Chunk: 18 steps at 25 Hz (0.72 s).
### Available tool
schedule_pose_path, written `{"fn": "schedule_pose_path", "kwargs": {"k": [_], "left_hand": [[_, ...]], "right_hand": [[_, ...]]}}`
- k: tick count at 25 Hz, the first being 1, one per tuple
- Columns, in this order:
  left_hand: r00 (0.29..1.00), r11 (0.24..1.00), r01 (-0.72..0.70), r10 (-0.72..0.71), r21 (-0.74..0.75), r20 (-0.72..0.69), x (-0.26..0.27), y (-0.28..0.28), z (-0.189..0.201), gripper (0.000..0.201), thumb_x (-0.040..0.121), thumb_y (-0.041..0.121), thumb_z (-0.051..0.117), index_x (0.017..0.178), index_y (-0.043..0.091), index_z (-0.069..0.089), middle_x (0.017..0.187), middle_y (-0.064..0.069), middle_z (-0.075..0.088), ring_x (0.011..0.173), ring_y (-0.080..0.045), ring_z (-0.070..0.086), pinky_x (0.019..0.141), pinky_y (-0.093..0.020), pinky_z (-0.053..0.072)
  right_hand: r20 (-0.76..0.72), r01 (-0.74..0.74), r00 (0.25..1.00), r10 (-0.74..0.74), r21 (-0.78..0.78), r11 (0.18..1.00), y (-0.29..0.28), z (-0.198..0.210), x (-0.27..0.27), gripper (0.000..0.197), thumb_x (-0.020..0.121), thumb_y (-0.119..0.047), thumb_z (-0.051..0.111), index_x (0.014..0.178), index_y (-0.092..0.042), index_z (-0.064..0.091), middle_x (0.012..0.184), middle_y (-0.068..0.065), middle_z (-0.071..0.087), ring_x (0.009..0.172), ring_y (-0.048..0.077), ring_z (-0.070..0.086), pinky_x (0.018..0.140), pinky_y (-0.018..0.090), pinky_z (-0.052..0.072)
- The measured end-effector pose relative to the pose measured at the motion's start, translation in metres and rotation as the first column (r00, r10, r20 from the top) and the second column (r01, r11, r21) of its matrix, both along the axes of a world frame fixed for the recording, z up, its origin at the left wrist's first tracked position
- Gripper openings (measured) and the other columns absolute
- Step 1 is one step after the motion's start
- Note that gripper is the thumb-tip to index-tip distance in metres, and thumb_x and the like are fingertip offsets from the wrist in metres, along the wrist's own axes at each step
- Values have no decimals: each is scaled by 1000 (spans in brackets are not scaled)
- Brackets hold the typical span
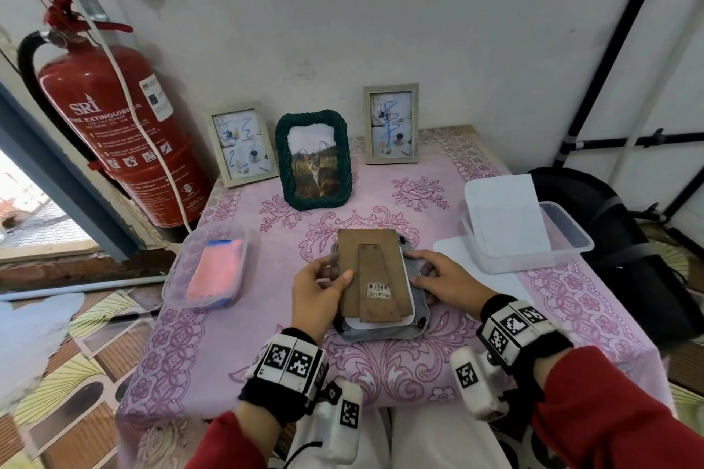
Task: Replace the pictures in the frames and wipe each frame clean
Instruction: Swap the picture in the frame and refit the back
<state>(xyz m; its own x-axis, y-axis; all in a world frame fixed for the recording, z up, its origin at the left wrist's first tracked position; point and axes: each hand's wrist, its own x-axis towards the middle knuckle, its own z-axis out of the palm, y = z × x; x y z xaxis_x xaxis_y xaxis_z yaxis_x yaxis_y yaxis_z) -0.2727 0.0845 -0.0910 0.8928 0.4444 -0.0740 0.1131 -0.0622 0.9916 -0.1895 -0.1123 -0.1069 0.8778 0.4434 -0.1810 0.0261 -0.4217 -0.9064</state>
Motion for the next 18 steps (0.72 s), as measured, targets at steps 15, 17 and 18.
{"fn": "schedule_pose_path", "kwargs": {"k": [15,17,18], "left_hand": [[997,993,32,-25,113,-68,6,-3,-16,44,79,3,70,121,2,57,83,-1,62,73,-14,58,67,-18,51],[997,977,52,-38,209,-72,6,-3,-16,44,79,6,71,121,3,57,83,2,61,69,-7,55,63,-11,49],[996,965,58,-40,255,-77,6,-2,-16,45,79,8,72,121,4,57,85,1,61,70,-6,54,64,-11,49]], "right_hand": [[-9,-1,1000,2,62,998,-2,-1,-2,47,89,-6,59,134,-12,46,74,1,43,56,10,48,50,16,49],[2,-11,1000,10,59,998,-2,-2,-2,49,88,-7,61,134,-12,47,74,1,43,57,8,48,50,16,50],[7,-13,1000,13,59,998,-2,-2,-2,49,87,-7,62,133,-12,47,74,1,43,58,8,47,50,15,50]]}}
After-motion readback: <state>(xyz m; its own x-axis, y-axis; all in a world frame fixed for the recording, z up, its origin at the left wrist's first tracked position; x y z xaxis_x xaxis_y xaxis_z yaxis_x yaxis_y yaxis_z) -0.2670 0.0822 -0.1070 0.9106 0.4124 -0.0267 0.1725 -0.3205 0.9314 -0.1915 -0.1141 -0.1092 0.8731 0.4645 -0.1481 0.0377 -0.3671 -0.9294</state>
